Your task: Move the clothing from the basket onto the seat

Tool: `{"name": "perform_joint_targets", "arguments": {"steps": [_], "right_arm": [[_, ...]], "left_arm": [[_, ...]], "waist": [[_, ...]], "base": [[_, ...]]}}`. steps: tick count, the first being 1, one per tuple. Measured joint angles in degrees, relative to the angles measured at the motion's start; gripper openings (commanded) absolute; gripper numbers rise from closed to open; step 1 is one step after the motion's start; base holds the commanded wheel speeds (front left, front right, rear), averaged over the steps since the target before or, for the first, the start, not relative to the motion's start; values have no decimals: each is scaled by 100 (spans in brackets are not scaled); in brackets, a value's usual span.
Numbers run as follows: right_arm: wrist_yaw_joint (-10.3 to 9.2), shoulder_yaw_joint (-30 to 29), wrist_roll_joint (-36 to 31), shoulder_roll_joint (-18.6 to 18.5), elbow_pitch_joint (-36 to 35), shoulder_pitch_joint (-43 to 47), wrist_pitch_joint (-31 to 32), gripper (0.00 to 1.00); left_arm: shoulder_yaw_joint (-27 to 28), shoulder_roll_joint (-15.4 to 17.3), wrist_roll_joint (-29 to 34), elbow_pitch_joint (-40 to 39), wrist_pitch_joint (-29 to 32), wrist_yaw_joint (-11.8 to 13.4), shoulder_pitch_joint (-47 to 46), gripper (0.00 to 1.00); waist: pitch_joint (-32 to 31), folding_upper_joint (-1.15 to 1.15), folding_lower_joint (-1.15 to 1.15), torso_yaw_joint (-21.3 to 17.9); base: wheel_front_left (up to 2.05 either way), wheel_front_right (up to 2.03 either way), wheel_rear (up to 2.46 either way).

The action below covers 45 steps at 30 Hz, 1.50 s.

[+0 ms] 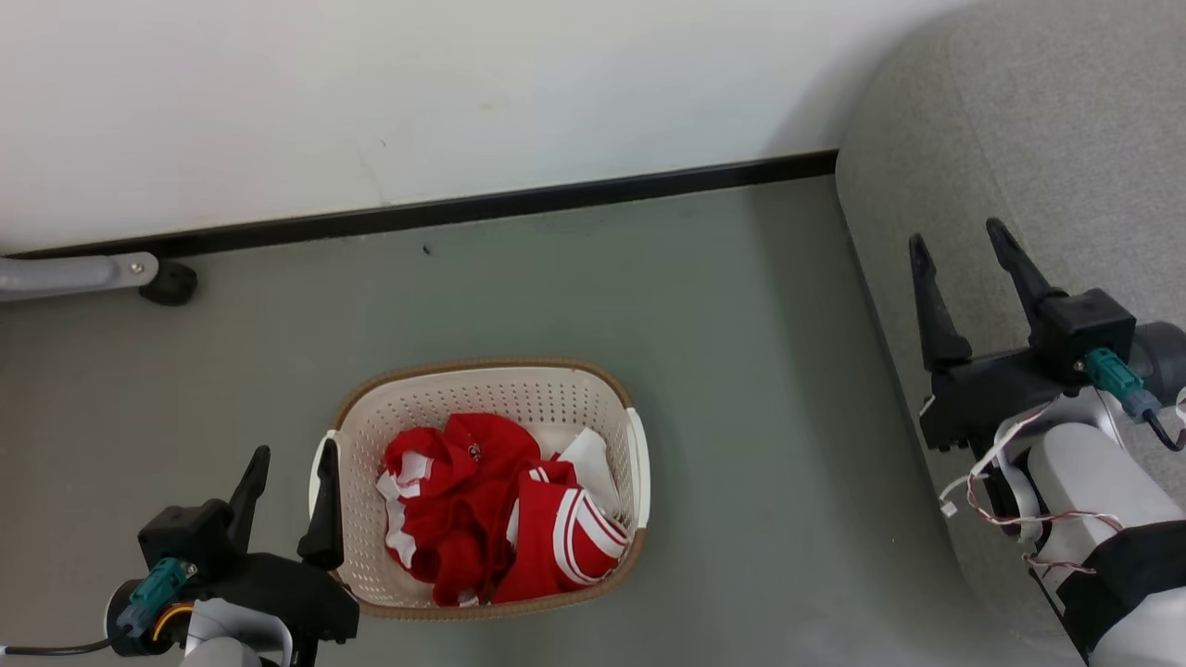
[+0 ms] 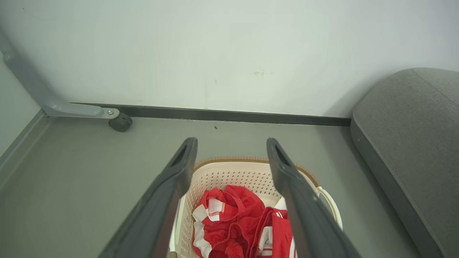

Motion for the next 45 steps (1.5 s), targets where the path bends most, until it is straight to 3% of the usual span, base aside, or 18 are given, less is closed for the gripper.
{"name": "perform_joint_targets", "arguments": {"steps": [26,45], "right_arm": [[-92,-369,-862,304,-1501,-982,-42,100],[-93,-675,-1536,811,-1997,-1202,-43,100]], "left_arm": [[-692,-165,47,541,-2,-154,-1358,100],[-1343,151,270,1456,-2,-156,-2815,100]], "waist": [[2176,1,0,-206],[3657,1,0,-335]], "base": [[0,0,0],[0,0,0]]}}
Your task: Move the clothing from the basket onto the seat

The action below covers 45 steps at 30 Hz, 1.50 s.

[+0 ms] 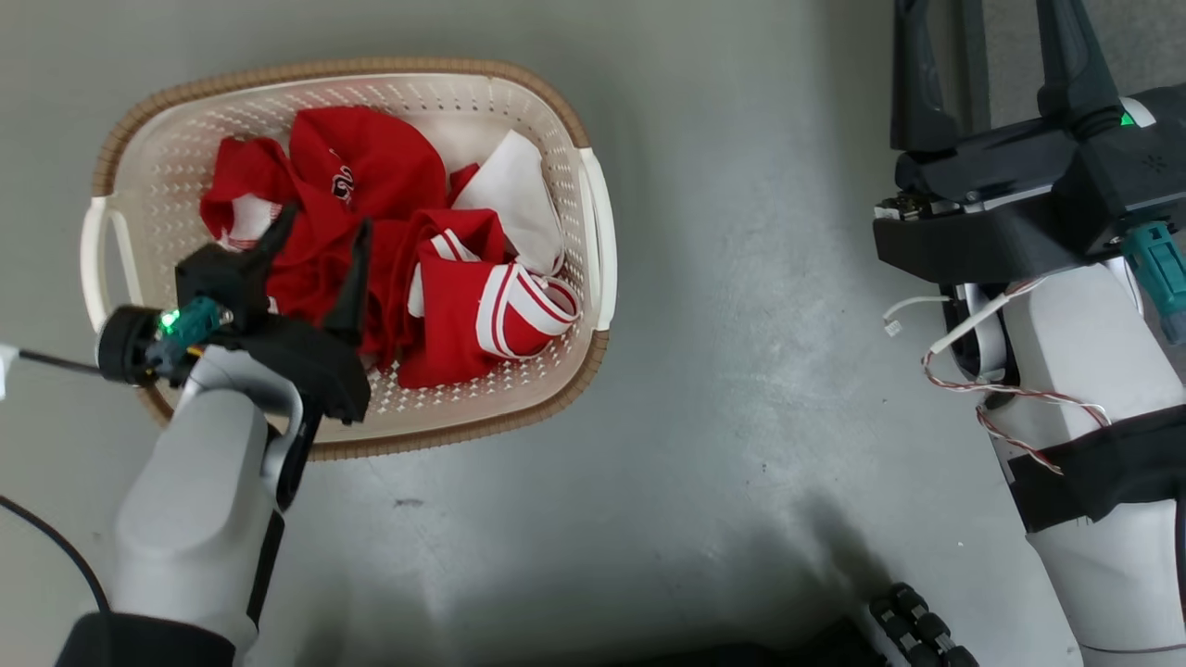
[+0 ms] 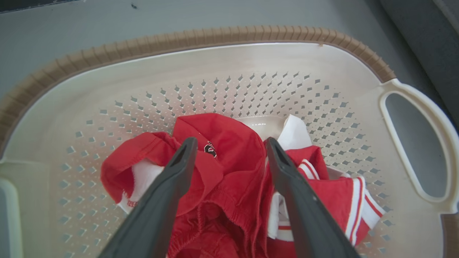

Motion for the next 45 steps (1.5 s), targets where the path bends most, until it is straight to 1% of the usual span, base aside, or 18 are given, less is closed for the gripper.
{"name": "perform_joint_targets", "arguments": {"steps": [3,7,10,22,27,28,29,34,36,44,45], "right_arm": [[0,7,-108,89,-4,-43,0,100],[0,49,-196,175,-44,-61,0,100],[0,83,-199,218,-87,-60,0,100],[0,224,-261,336,-389,-70,-1,100],[0,344,-265,360,-445,-117,-1,100],[0,354,-272,366,-463,-122,-1,100],[0,354,-292,376,-469,-123,-1,100],[0,320,-293,387,-352,-124,0,100],[0,286,-277,394,-292,-128,-1,100],[0,137,-132,398,177,-221,0,100],[0,124,-120,398,236,-219,-1,100]], "left_arm": [[-1,41,126,197,0,0,-232,100],[63,174,130,547,8,13,-455,100],[92,249,134,783,44,93,-519,100],[163,414,137,1254,168,99,-1004,100],[232,499,134,1428,218,148,-1116,100],[234,519,131,1457,216,147,-1140,54],[230,520,131,1496,216,146,-1159,0],[230,393,111,1661,192,137,-1173,0],[204,344,111,1702,149,96,-1171,0],[170,136,67,1772,32,88,-1074,0],[148,123,68,1772,26,58,-1056,0]], "waist": [[137,0,0,-29],[292,0,0,-120],[357,0,-1,-205],[743,-1,-1,-471],[835,-1,-1,-568],[852,-1,-1,-593],[869,-1,-1,-613],[829,0,-1,-650],[760,-1,-1,-642],[325,-1,-1,-549],[257,-1,-1,-533]], "base": [[0,0,0],[0,0,0],[0,0,0],[0,0,0],[0,0,0],[0,0,0],[0,0,0],[0,0,0],[0,0,0],[0,0,0],[0,0,0]]}}
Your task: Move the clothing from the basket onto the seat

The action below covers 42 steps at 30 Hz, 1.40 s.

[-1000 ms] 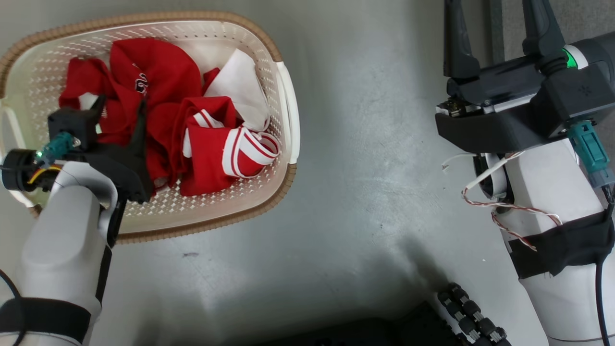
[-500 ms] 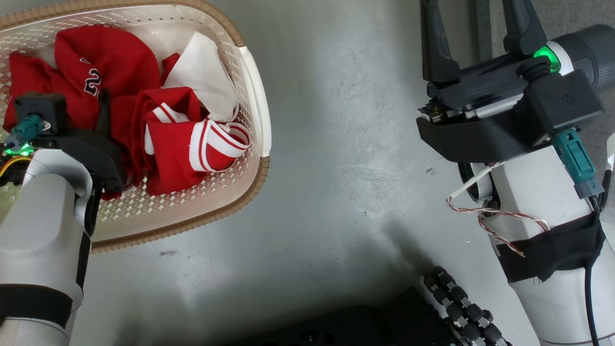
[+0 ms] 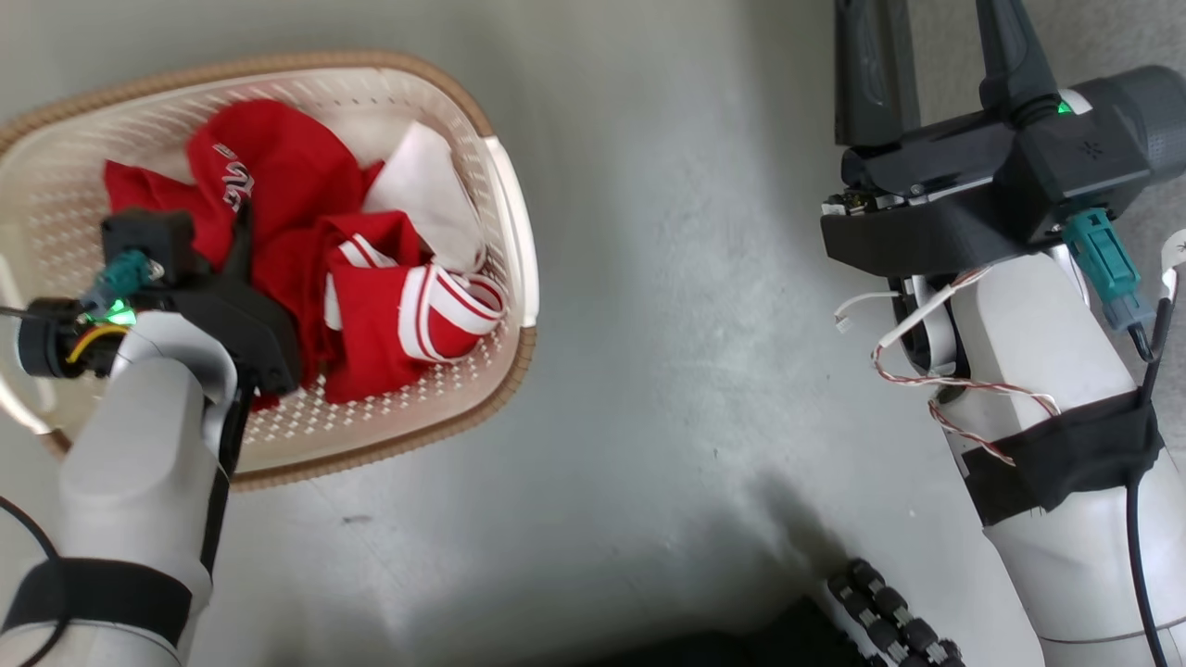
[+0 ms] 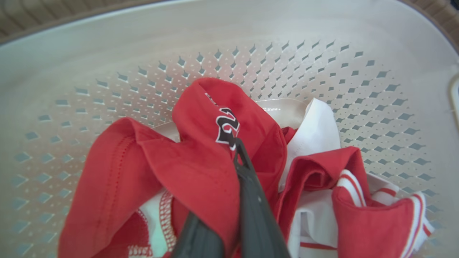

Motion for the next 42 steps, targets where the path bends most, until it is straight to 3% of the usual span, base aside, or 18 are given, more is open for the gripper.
{"name": "perform_joint_targets", "arguments": {"steps": [15,34,42], "right_arm": [[23,-320,331,-63,814,281,1,100],[407,-566,636,-287,1659,1009,2,100],[592,-653,744,-315,1893,1427,2,100]], "left_arm": [[-177,-368,-13,-229,-25,-54,513,0],[-280,-748,-274,-835,-24,-55,1627,0],[-215,-766,-311,-1390,-25,-55,1829,0]], "waist": [[-1177,0,-1,321],[-2788,-1,-1,813],[-3479,-1,-2,988]], "base": [[0,0,0],[0,0,0],[0,0,0]]}}
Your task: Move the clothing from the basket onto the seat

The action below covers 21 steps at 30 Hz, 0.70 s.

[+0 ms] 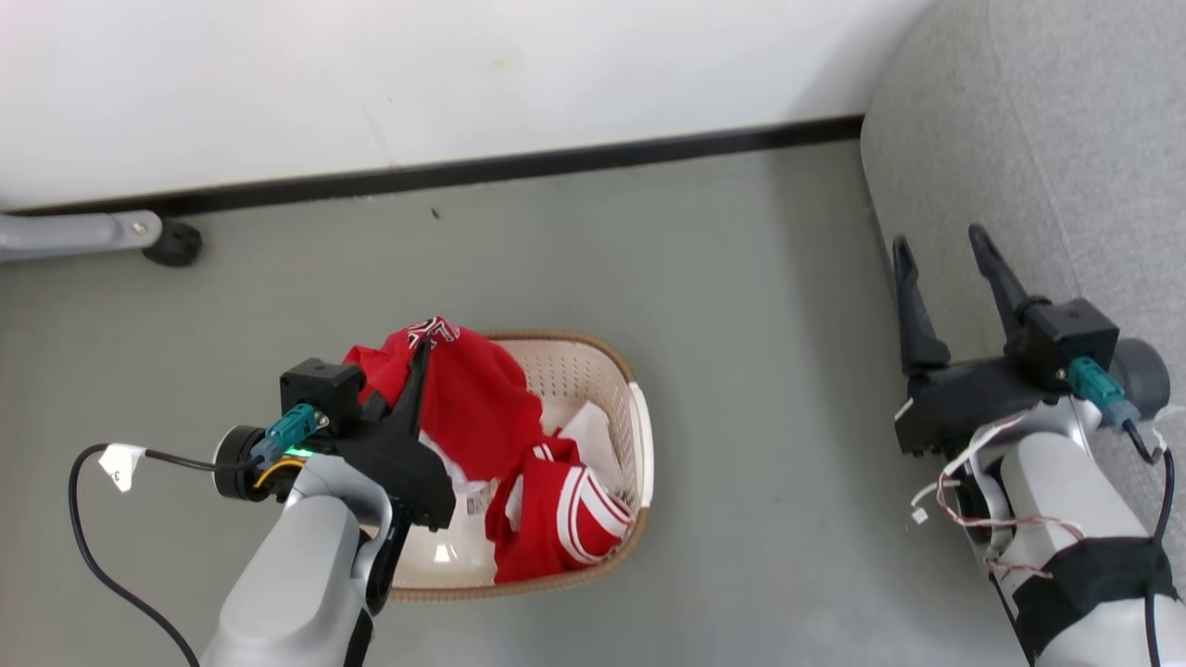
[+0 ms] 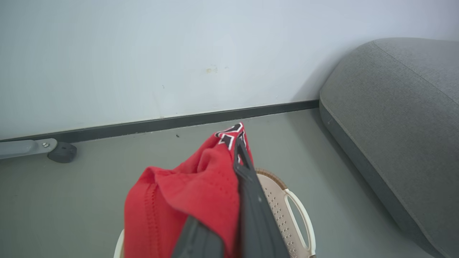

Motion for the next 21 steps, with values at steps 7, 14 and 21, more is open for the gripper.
{"name": "perform_joint_targets", "arguments": {"steps": [7,14,21], "right_arm": [[122,-2,51,19,31,365,0,100],[175,-4,109,81,-44,515,0,100],[225,-34,124,87,-32,611,0,100]], "left_arm": [[78,51,0,-650,0,0,160,0],[118,243,1,-1624,0,0,203,0],[119,442,23,-2418,-1,0,202,0]], "waist": [[-568,0,0,107],[-922,0,1,167],[-1053,0,1,176]], "base": [[0,0,0],[0,0,0],[0,0,0]]}}
